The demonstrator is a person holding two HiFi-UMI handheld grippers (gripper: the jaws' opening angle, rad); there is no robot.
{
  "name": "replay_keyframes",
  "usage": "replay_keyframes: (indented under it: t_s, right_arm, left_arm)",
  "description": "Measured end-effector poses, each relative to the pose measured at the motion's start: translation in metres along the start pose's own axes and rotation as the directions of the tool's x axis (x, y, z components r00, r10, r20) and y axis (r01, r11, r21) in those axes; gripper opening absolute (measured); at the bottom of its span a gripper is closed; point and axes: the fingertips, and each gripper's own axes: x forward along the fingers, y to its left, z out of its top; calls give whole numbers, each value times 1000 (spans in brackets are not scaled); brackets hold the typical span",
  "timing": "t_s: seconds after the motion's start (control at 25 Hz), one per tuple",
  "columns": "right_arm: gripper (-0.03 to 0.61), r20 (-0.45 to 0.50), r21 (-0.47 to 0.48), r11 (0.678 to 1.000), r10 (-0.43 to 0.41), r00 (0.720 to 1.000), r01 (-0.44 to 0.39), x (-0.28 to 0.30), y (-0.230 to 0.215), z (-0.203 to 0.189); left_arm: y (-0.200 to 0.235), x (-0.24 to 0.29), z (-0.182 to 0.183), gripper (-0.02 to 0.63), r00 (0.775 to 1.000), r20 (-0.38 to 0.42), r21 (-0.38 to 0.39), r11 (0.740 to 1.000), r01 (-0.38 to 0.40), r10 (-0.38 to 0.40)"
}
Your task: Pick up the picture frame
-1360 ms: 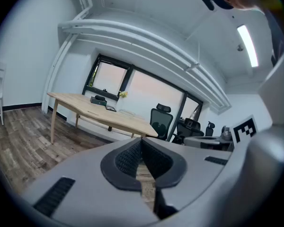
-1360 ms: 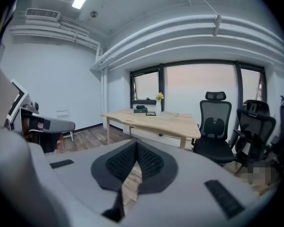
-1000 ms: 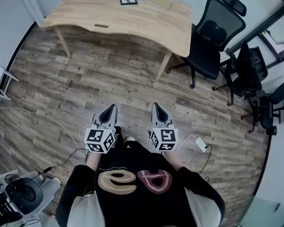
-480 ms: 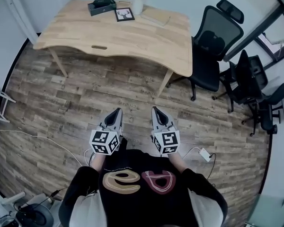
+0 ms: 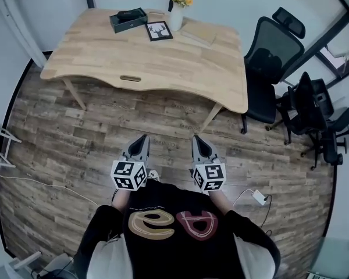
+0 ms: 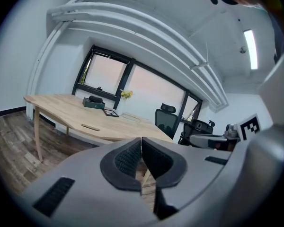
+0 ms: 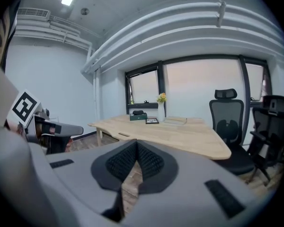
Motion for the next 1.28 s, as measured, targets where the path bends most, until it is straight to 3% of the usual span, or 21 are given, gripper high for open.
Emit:
replay_keyframes:
  t_s: [0.72, 1.28]
  right_arm:
    - [10, -31, 18, 998, -66, 997, 67, 33, -3, 0]
    - [9, -26, 45, 997, -65, 998, 66, 126, -66, 25]
  left_arm:
    - [25, 29, 9, 18, 997, -45, -17, 998, 58, -59]
    - [70, 88, 25, 18, 995, -54, -19, 996, -88, 87]
